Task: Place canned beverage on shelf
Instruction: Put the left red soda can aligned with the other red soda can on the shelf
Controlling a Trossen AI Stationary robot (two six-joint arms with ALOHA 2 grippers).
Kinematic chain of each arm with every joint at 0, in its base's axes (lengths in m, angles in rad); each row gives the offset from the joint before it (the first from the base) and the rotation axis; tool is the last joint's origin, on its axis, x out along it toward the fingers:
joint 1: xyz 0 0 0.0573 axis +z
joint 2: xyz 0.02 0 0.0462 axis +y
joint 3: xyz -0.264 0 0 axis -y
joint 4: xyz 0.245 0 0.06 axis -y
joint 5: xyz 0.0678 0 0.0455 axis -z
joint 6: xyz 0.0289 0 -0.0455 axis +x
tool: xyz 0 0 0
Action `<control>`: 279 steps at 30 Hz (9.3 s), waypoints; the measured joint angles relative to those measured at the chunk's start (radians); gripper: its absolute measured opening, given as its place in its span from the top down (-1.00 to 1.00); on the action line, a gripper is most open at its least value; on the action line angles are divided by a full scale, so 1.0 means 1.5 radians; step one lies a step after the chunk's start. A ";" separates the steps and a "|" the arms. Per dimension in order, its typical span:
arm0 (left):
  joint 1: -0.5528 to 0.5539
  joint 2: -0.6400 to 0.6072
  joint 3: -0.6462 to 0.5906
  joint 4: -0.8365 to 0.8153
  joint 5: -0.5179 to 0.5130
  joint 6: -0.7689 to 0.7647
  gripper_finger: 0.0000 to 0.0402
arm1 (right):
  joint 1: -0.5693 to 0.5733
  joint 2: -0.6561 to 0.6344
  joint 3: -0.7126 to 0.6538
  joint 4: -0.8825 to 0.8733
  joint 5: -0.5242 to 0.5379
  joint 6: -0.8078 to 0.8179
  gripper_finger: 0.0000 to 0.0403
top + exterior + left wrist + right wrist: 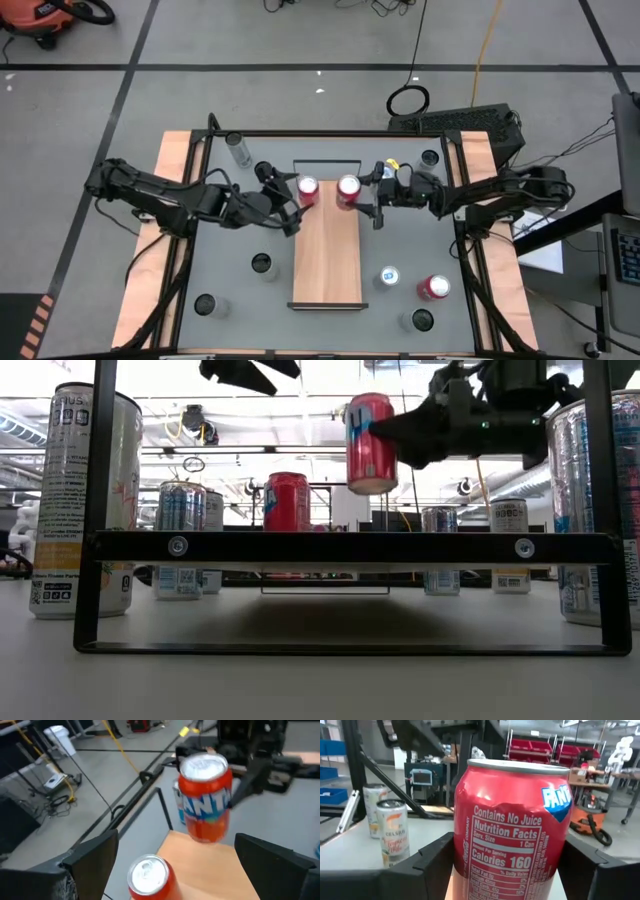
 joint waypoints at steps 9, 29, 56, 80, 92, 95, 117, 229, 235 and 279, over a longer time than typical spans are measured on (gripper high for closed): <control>0.011 -0.004 -0.068 0.123 0.006 0.028 -0.98 | 0.000 0.042 0.000 0.037 0.003 0.029 -0.27; 0.011 -0.143 -0.281 0.331 0.019 0.093 -0.98 | -0.032 0.077 0.002 0.045 0.005 0.031 -0.27; 0.018 -0.150 -0.283 0.329 0.064 0.057 -0.98 | -0.044 0.117 0.019 0.042 -0.013 0.036 -0.27; 0.018 -0.123 -0.282 0.330 0.133 0.051 -0.98 | -0.012 0.117 0.019 0.047 0.011 0.017 -0.27; 0.018 -0.123 -0.282 0.333 0.133 0.051 -0.98 | -0.012 0.118 0.019 0.030 0.026 0.029 -0.27; 0.018 -0.123 -0.282 0.335 0.133 0.051 -0.98 | -0.012 0.118 0.019 0.017 0.028 0.028 -0.27; 0.018 -0.124 -0.282 0.344 0.135 0.056 -0.98 | -0.014 0.230 0.034 0.106 0.079 0.000 -0.27; 0.003 -0.124 -0.282 0.320 0.177 0.052 -0.98 | -0.003 -0.027 0.083 -0.422 0.144 0.017 0.70; 0.003 -0.124 -0.282 0.318 0.177 0.052 -0.98 | -0.002 -0.087 0.144 -0.567 0.143 0.010 0.70; -0.003 -0.137 -0.282 0.308 0.163 0.052 -0.98 | -0.040 0.133 0.443 -0.876 0.071 -0.088 1.00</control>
